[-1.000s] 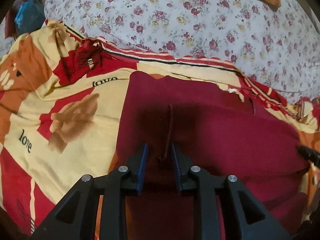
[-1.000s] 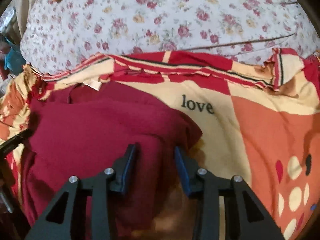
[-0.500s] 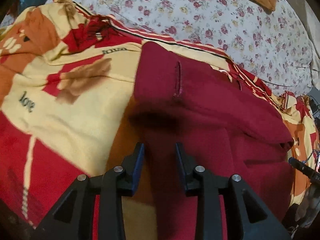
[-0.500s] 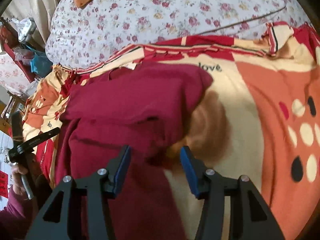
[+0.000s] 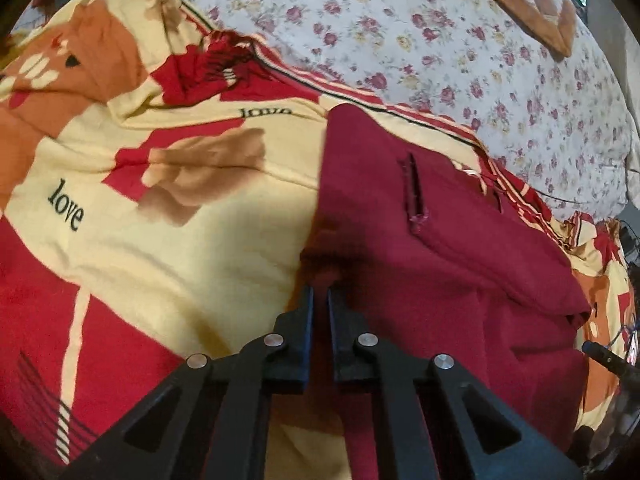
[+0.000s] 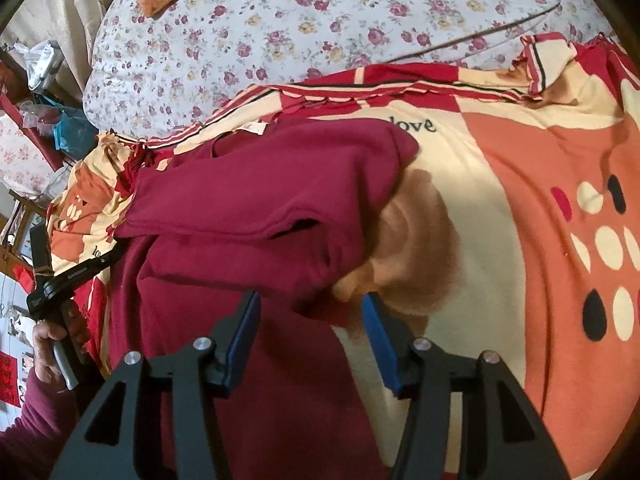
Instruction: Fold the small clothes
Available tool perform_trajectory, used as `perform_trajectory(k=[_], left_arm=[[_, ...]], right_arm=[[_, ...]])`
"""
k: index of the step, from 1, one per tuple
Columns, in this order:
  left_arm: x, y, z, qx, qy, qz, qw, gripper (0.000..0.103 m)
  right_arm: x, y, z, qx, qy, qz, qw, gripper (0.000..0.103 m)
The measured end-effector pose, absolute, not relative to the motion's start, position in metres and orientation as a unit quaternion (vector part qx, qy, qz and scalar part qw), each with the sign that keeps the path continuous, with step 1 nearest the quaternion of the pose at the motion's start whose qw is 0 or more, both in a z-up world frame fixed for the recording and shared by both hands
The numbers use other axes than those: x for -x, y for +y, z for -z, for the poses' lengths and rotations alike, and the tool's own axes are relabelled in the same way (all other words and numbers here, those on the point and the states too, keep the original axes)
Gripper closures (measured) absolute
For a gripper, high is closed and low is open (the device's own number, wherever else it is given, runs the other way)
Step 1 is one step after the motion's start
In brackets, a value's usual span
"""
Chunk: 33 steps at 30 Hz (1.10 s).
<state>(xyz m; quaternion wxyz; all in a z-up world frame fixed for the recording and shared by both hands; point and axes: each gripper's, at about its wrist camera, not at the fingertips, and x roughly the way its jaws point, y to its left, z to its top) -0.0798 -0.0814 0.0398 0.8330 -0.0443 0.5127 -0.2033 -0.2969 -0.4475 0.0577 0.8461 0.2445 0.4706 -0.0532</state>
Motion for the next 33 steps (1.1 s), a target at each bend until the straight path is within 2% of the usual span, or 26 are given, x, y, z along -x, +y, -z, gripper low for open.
perform_trajectory(k=[4, 7, 10, 12, 13, 17, 19, 25, 27, 29, 31, 33], left_arm=[[0.089, -0.094, -0.042, 0.020, 0.502, 0.202, 0.841, 0.103], [0.091, -0.097, -0.047, 0.022, 0.502, 0.204, 0.840, 0.103], [0.093, -0.099, -0.050, 0.008, 0.500, 0.202, 0.842, 0.103], [0.094, -0.100, -0.049, 0.001, 0.502, 0.199, 0.842, 0.103], [0.095, -0.099, -0.049, 0.001, 0.503, 0.197, 0.841, 0.103], [0.096, -0.096, -0.046, 0.006, 0.505, 0.195, 0.841, 0.103], [0.098, -0.094, -0.045, 0.017, 0.511, 0.193, 0.837, 0.103], [0.114, -0.090, -0.062, -0.012, 0.488, 0.185, 0.853, 0.103], [0.120, -0.089, -0.066, -0.019, 0.486, 0.185, 0.854, 0.103], [0.126, -0.090, -0.069, -0.025, 0.485, 0.188, 0.854, 0.102], [0.136, -0.091, -0.073, -0.037, 0.484, 0.191, 0.853, 0.098], [0.146, -0.091, -0.075, -0.041, 0.485, 0.198, 0.851, 0.097]], right_arm=[[0.293, -0.449, -0.057, -0.233, 0.471, 0.077, 0.848, 0.046], [0.283, -0.451, -0.057, -0.221, 0.468, 0.091, 0.851, 0.033], [0.265, -0.455, -0.047, -0.197, 0.473, 0.116, 0.851, 0.033], [0.255, -0.459, -0.037, -0.171, 0.487, 0.132, 0.847, 0.063], [0.252, -0.459, -0.033, -0.153, 0.496, 0.139, 0.844, 0.087], [0.262, -0.451, -0.033, -0.108, 0.491, 0.146, 0.852, 0.086], [0.265, -0.452, -0.028, -0.119, 0.493, 0.147, 0.849, 0.086], [0.296, -0.451, -0.056, -0.158, 0.486, 0.120, 0.851, 0.078], [0.307, -0.449, -0.068, -0.165, 0.476, 0.111, 0.857, 0.073], [0.318, -0.445, -0.075, -0.167, 0.472, 0.099, 0.860, 0.056], [0.325, -0.441, -0.074, -0.171, 0.479, 0.076, 0.857, 0.051], [0.332, -0.434, -0.070, -0.177, 0.492, 0.052, 0.851, 0.051]])
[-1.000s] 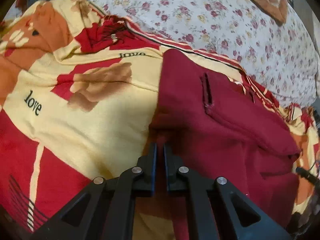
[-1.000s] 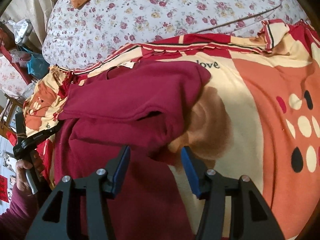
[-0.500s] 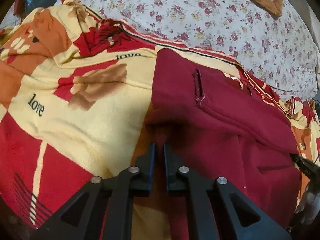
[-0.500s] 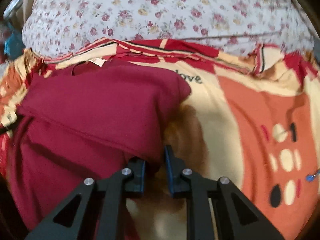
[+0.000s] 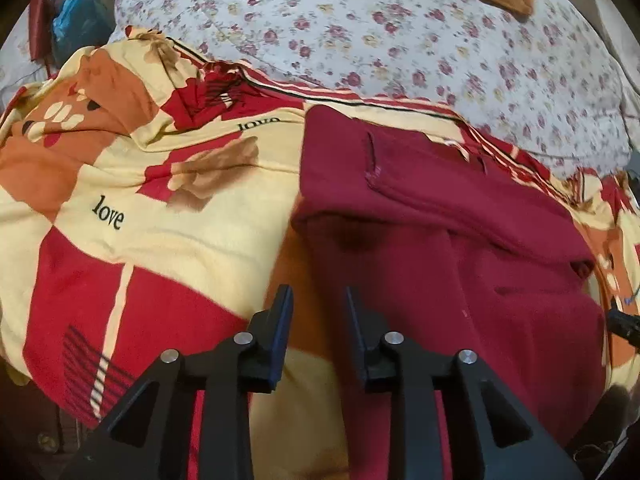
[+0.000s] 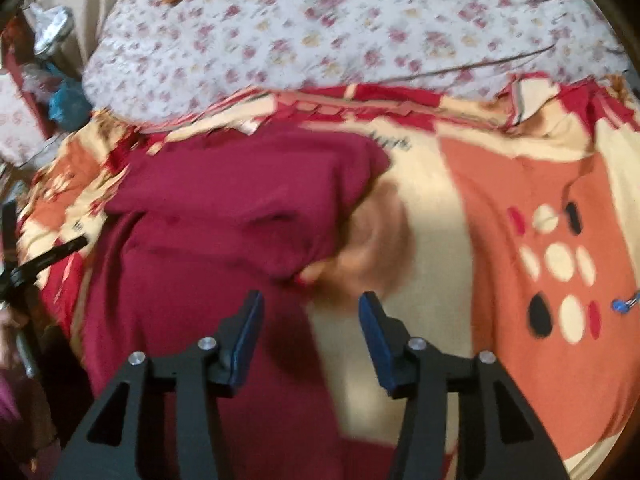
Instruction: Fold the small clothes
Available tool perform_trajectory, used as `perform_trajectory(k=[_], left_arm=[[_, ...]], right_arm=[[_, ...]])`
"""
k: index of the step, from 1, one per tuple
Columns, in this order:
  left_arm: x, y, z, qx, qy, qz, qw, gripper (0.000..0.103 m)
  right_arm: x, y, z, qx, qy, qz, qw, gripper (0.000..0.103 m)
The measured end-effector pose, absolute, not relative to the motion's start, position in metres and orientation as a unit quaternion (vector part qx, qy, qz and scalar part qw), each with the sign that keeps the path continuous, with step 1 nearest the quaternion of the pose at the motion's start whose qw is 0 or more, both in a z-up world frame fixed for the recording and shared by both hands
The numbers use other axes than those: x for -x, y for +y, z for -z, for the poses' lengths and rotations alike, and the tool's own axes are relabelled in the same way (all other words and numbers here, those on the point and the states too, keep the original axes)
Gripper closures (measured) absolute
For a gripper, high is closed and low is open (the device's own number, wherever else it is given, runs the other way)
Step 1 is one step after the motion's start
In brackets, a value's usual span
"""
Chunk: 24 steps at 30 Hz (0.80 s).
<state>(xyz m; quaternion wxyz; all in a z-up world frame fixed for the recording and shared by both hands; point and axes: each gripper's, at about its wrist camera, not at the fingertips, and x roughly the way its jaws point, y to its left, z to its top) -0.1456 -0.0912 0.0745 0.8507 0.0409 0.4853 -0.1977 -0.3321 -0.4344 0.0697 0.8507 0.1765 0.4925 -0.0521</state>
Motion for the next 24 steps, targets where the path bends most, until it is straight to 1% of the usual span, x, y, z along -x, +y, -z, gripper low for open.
perform_trajectory(k=[2, 12, 19, 24], left_arm=[[0.155, -0.090, -0.075, -0.041, 0.490, 0.204, 0.847, 0.097], [0.216, -0.078, -0.070, -0.043, 0.525, 0.242, 0.815, 0.096], [0.261, -0.071, -0.045, -0.051, 0.575, 0.260, 0.774, 0.094], [0.284, -0.067, -0.020, -0.034, 0.612, 0.263, 0.745, 0.094]], right_arm=[[0.340, -0.428, -0.064, -0.170, 0.506, 0.041, 0.845, 0.048], [0.382, -0.425, -0.051, -0.171, 0.529, 0.047, 0.830, 0.045], [0.407, -0.422, -0.037, -0.178, 0.555, 0.026, 0.812, 0.043], [0.418, -0.414, -0.026, -0.187, 0.570, 0.002, 0.800, 0.042]])
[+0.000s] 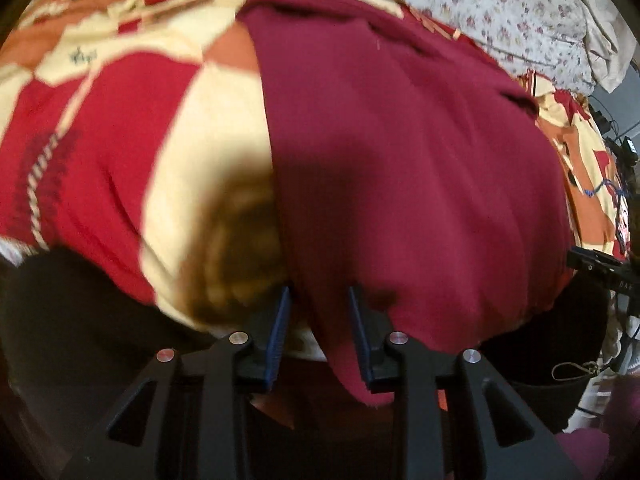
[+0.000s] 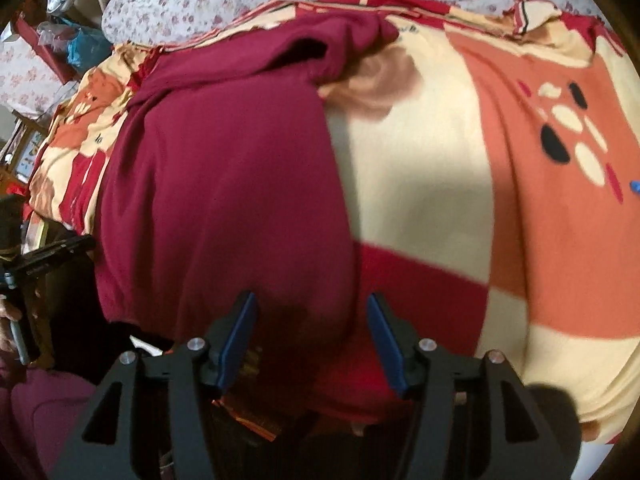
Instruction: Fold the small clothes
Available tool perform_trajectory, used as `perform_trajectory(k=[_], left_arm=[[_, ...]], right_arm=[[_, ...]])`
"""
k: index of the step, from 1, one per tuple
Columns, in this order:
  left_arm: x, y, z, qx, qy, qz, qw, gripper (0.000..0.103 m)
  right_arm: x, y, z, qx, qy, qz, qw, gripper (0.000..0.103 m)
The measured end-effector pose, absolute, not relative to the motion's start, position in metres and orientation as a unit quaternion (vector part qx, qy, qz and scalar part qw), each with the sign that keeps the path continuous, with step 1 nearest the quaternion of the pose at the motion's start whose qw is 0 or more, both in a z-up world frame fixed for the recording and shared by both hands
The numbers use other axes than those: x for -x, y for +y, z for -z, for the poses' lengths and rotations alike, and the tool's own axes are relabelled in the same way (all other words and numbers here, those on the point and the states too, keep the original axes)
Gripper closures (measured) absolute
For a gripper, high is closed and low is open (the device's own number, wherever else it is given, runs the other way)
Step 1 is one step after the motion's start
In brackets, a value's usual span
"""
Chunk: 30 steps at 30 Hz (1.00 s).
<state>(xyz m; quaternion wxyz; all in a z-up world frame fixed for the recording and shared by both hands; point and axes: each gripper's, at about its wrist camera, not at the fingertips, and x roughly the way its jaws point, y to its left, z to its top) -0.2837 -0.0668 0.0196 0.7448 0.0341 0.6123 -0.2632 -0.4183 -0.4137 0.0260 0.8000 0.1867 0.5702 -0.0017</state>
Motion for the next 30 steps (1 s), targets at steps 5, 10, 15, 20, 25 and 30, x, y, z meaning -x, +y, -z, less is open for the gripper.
perform_trajectory(k=[5, 10, 15, 20, 25, 30], left_arm=[[0.289, -0.070, -0.007, -0.026, 0.631, 0.267, 0.728, 0.094], [0.290, -0.075, -0.002, -0.031, 0.635, 0.276, 0.721, 0.094], [0.287, -0.078, 0.005, -0.024, 0.640, 0.284, 0.713, 0.094], [0.285, -0.069, 0.001, 0.005, 0.637, 0.294, 0.712, 0.094], [0.283, -0.064, 0.013, 0.025, 0.658, 0.297, 0.692, 0.094], [0.285, -0.066, 0.020, 0.029, 0.669, 0.299, 0.680, 0.094]], right_arm=[[0.422, -0.405, -0.021, -0.185, 0.575, -0.012, 0.797, 0.040], [0.420, -0.404, -0.019, -0.196, 0.571, -0.021, 0.797, 0.038], [0.418, -0.408, -0.020, -0.212, 0.564, -0.028, 0.798, 0.038], [0.416, -0.418, -0.026, -0.229, 0.541, -0.026, 0.808, 0.038], [0.404, -0.415, -0.019, -0.216, 0.551, -0.041, 0.805, 0.037], [0.400, -0.420, -0.020, -0.232, 0.537, -0.062, 0.809, 0.039]])
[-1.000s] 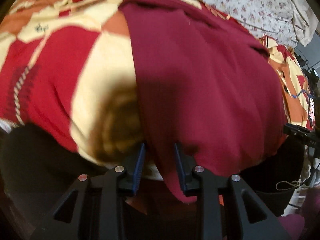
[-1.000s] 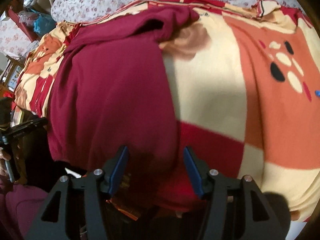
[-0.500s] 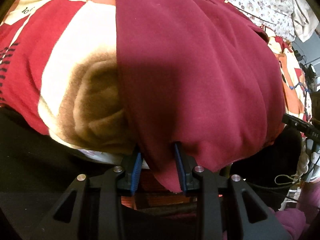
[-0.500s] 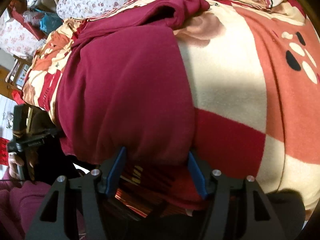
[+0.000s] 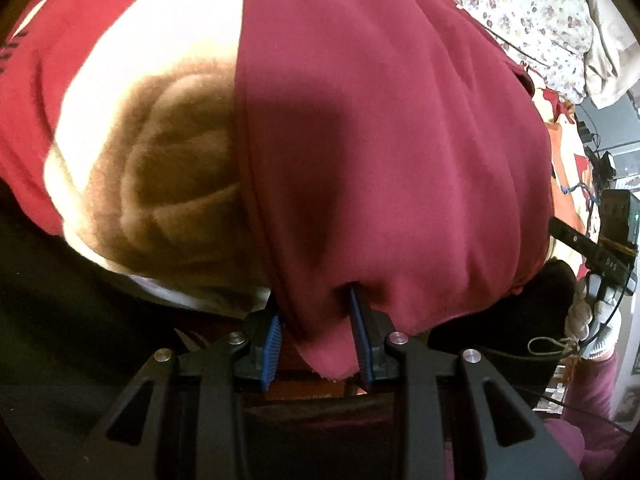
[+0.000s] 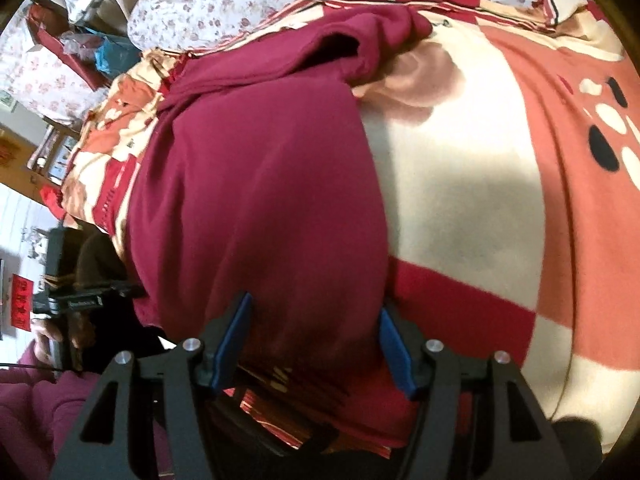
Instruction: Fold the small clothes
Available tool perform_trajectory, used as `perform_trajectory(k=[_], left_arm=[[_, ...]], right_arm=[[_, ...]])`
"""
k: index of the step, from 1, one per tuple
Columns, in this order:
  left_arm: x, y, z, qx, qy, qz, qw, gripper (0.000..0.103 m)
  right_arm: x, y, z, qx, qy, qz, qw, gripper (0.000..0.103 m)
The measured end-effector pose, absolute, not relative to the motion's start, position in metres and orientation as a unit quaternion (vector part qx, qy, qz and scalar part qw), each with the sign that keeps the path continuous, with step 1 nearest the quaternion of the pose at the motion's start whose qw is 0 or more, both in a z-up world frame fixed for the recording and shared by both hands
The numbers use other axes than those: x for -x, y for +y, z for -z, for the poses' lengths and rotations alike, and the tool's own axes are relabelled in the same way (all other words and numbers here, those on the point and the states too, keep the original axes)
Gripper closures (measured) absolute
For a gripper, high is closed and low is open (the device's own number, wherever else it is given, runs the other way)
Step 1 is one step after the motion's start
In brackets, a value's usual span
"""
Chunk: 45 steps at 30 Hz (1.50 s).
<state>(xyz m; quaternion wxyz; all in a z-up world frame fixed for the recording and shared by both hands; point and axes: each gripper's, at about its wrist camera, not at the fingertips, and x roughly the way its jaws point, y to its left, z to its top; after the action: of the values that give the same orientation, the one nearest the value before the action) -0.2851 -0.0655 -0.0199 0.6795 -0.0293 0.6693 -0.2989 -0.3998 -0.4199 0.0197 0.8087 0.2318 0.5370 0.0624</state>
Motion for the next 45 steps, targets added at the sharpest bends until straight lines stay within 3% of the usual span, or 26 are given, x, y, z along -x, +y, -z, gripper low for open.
perform_trajectory(k=[2, 3, 5, 6, 16, 24, 29, 38, 45], left_arm=[[0.288, -0.070, 0.017, 0.022, 0.668, 0.301, 0.680, 0.096], [0.290, -0.071, 0.014, 0.020, 0.663, 0.307, 0.683, 0.103], [0.293, -0.076, 0.006, 0.017, 0.647, 0.314, 0.694, 0.103], [0.294, -0.076, 0.001, 0.017, 0.641, 0.318, 0.699, 0.103], [0.286, -0.020, -0.096, 0.036, 0.556, 0.341, 0.757, 0.103], [0.278, 0.006, -0.092, 0.059, 0.562, 0.329, 0.757, 0.103], [0.257, 0.009, -0.125, 0.086, 0.522, 0.350, 0.773, 0.103], [0.142, -0.032, -0.174, 0.111, 0.449, 0.367, 0.807, 0.103], [0.039, -0.089, -0.142, 0.101, 0.471, 0.332, 0.811, 0.103]], right_arm=[[0.399, -0.421, -0.016, -0.235, 0.535, -0.062, 0.809, 0.050], [0.398, -0.421, -0.015, -0.230, 0.536, -0.059, 0.810, 0.055], [0.398, -0.418, -0.016, -0.225, 0.534, -0.064, 0.813, 0.087], [0.399, -0.415, -0.016, -0.224, 0.533, -0.072, 0.812, 0.090], [0.427, -0.390, -0.064, -0.222, 0.496, -0.133, 0.829, 0.092], [0.442, -0.358, -0.034, -0.260, 0.527, -0.182, 0.788, 0.092], [0.429, -0.370, -0.067, -0.305, 0.465, -0.202, 0.806, 0.092], [0.349, -0.426, -0.136, -0.347, 0.328, -0.177, 0.861, 0.092], [0.256, -0.470, -0.120, -0.347, 0.328, -0.100, 0.873, 0.092]])
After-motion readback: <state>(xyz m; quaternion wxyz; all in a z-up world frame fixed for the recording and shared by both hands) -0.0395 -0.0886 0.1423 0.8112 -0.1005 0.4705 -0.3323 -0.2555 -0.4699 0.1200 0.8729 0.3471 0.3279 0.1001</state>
